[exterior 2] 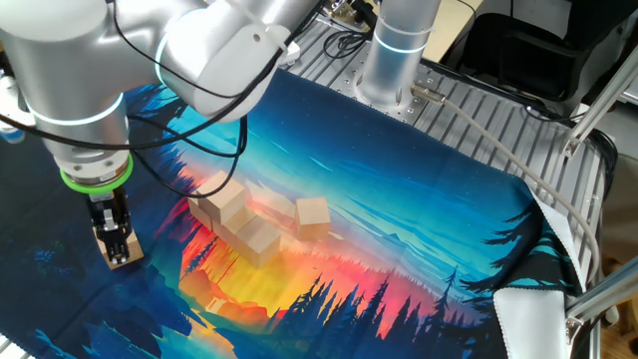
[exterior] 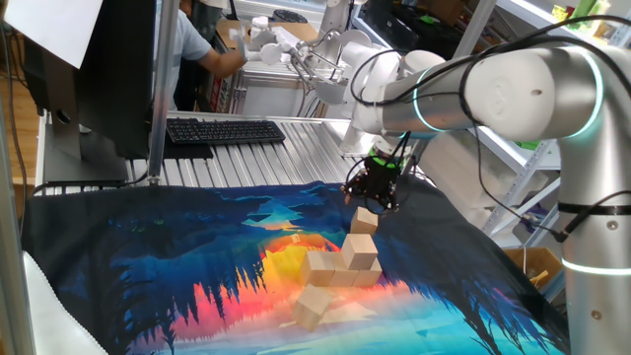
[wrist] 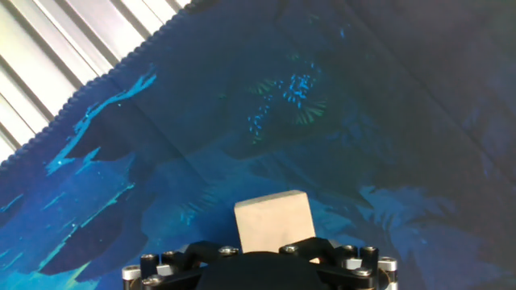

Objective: Stack the blocks into a pyramid shape

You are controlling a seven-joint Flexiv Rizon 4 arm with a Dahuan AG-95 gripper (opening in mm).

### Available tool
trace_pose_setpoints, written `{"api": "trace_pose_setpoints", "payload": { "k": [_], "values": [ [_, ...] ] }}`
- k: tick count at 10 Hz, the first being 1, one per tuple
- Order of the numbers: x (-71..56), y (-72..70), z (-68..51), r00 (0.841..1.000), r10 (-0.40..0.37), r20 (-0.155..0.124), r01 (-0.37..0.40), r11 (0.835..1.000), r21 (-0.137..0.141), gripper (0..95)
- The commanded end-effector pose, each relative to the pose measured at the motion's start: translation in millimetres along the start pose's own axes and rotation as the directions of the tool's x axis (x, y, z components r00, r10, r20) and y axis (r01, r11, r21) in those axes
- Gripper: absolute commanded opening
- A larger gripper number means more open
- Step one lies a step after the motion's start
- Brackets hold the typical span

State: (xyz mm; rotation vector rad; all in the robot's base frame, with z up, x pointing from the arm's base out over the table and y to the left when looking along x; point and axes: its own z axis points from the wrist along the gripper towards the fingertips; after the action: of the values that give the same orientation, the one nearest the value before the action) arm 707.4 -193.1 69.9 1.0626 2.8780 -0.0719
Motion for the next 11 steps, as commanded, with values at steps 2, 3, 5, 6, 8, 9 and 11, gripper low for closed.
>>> {"api": "trace_pose_setpoints", "payload": {
  "k": [2,3,5,6,8,9,11],
  "values": [
    [1.7,3.1,-0.8,1.000,-0.009,-0.006,0.009,1.000,0.005,95.0],
    [1.7,3.0,-0.6,1.000,-0.025,-0.004,0.025,1.000,0.005,95.0],
    [1.6,3.0,-0.6,0.999,-0.035,0.000,0.035,0.999,0.004,95.0],
    [1.6,3.0,-0.6,0.999,-0.049,0.000,0.049,0.999,0.003,95.0],
    [1.6,3.0,-0.6,0.997,-0.076,0.007,0.076,0.997,0.004,95.0],
    [1.6,3.0,-0.6,0.996,-0.093,0.013,0.093,0.996,0.000,95.0],
    [1.6,3.0,-0.6,0.994,-0.107,0.012,0.108,0.994,-0.006,95.0]
  ]
}}
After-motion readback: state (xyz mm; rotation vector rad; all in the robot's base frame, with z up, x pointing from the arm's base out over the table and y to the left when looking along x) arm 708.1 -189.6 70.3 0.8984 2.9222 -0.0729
